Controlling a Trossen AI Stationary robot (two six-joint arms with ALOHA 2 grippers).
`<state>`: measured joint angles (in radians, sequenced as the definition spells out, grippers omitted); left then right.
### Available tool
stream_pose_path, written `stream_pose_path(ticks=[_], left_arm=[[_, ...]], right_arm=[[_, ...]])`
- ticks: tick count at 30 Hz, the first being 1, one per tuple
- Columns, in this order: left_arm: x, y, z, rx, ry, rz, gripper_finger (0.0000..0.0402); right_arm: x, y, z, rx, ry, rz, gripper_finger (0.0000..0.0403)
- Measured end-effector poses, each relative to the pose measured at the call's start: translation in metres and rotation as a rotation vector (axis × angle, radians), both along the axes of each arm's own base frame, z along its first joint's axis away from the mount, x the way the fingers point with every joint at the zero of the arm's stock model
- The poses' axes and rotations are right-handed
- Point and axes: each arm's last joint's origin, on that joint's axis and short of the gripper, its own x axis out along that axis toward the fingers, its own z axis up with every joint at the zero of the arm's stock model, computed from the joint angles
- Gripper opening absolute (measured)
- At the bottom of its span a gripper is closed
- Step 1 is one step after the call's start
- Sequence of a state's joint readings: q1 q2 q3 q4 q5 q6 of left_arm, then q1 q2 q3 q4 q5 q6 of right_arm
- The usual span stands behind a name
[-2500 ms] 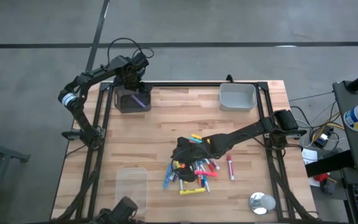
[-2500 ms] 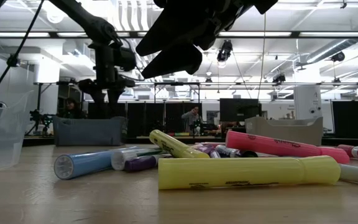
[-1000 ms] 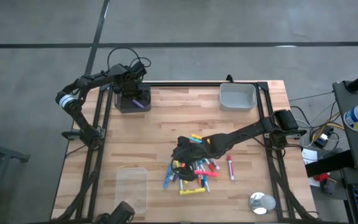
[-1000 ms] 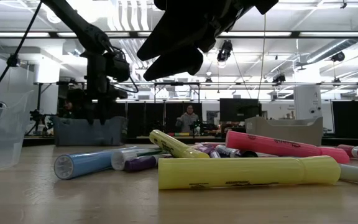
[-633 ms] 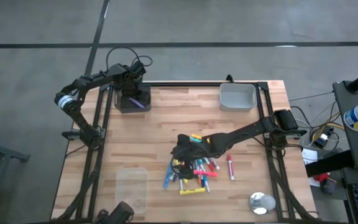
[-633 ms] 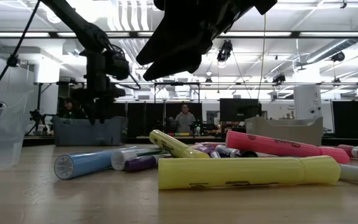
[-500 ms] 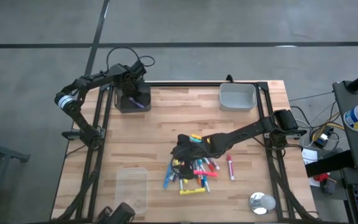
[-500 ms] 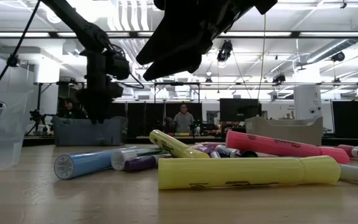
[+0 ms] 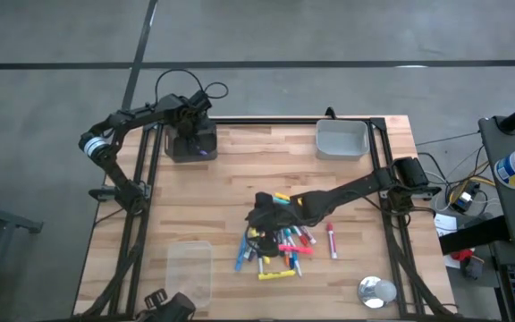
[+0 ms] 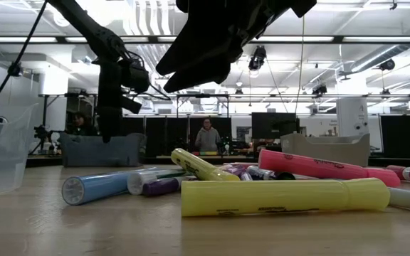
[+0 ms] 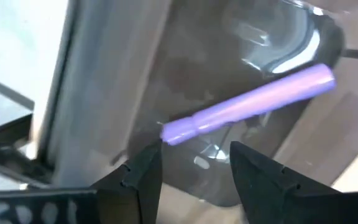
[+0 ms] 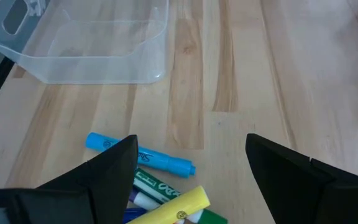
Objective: Pick & Place Markers
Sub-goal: Put the violet highlighter pen into the black bin
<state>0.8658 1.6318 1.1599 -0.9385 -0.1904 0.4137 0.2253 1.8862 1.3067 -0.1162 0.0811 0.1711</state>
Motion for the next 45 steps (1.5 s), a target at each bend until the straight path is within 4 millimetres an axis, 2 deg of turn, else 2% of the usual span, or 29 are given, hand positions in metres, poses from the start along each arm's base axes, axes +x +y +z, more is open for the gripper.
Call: stream_pose_path(ticks=[7,18,31,36,45], left_arm=[[-0.002,-0.008,-0.013,-0.039,0.047,-0.084,0.0178],[0.004,-0.011,-0.022,-0.001,0.037,-0.188,0.0178],[0.003,-0.014,-0.036,0.018,0.029,-0.216,0.0178],[0.006,-0.01,-0.037,0.053,0.011,-0.224,0.0178],[0.014,-0.01,-0.052,0.028,0.054,-0.25,0.0178]], right_arm=[[0.001,-0.003,0.0,-0.018,-0.002,0.01,0.0292],[0.001,-0.005,0.0,-0.013,-0.001,0.0,0.0292],[0.001,-0.005,0.0,-0.01,-0.002,-0.004,0.0292],[0.001,-0.005,0.0,-0.01,-0.003,-0.004,0.0292],[0.001,-0.005,0.0,0.001,-0.001,-0.013,0.0292]])
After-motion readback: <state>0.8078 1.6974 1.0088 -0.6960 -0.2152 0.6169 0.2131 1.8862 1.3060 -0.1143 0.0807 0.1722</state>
